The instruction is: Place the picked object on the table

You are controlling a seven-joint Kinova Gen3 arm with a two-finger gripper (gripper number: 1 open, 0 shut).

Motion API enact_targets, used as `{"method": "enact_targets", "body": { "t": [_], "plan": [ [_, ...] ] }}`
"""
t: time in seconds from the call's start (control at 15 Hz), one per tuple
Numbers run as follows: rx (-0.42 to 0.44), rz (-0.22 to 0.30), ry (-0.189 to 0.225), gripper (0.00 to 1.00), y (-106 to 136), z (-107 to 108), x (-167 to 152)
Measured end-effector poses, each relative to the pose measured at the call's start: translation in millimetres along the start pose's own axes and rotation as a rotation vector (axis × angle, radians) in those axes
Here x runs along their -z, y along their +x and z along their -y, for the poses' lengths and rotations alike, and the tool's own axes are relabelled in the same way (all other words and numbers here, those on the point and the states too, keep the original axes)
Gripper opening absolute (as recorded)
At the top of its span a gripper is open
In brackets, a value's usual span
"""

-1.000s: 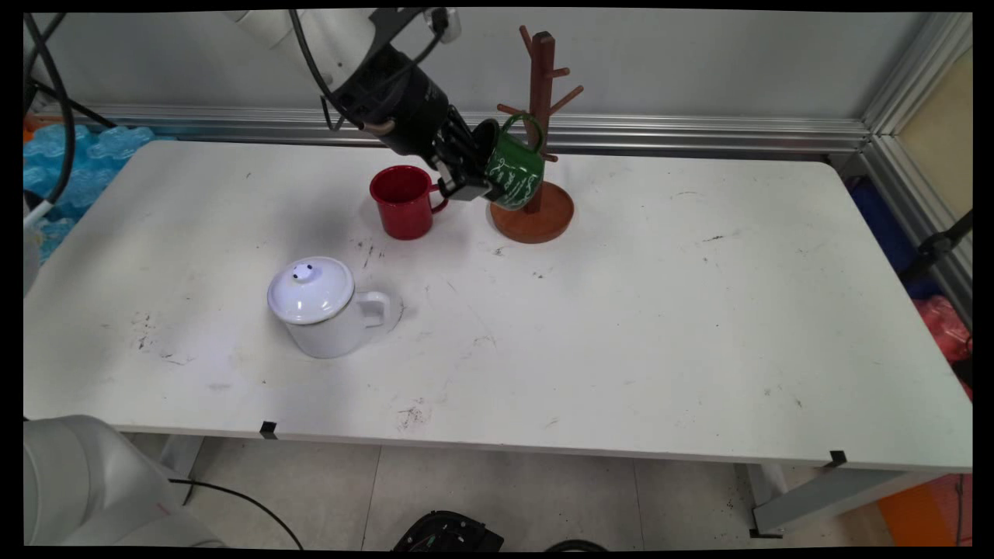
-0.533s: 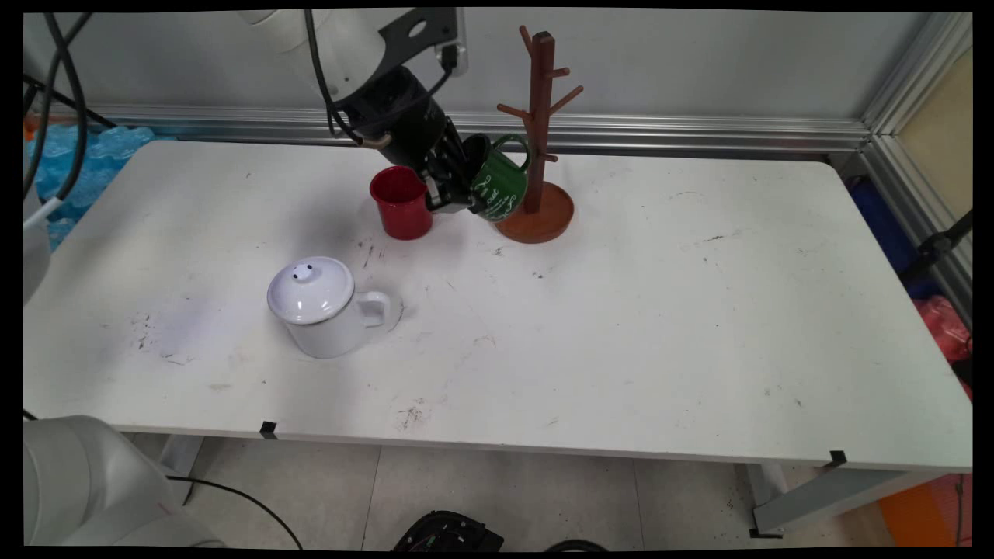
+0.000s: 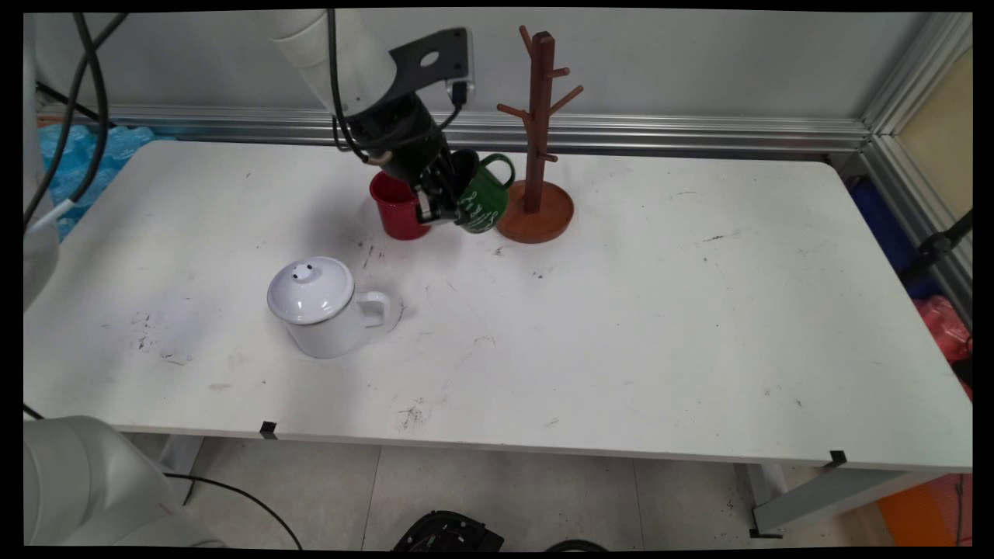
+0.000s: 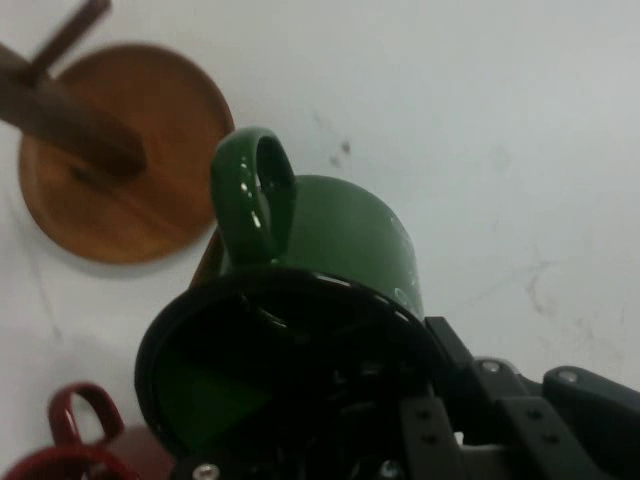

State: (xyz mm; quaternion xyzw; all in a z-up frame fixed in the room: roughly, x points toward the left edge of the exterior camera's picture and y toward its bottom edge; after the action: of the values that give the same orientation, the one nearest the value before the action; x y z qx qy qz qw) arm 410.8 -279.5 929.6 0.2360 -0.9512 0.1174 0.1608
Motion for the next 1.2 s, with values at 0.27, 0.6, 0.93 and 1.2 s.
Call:
{"method": "enact_targets", "body": {
  "t": [0.27,0.6,0.93,1.2],
  "plan": [
    [0.01,0.075,-0.005,0.0,-1,-10,-15],
    [0.014,0.155,0.001,0.0,1,-22,-31],
    [0.031,0.237,0.021,0.0,8,-33,-47],
    [0.052,0.293,0.034,0.0,15,-41,-56]
  ]
}}
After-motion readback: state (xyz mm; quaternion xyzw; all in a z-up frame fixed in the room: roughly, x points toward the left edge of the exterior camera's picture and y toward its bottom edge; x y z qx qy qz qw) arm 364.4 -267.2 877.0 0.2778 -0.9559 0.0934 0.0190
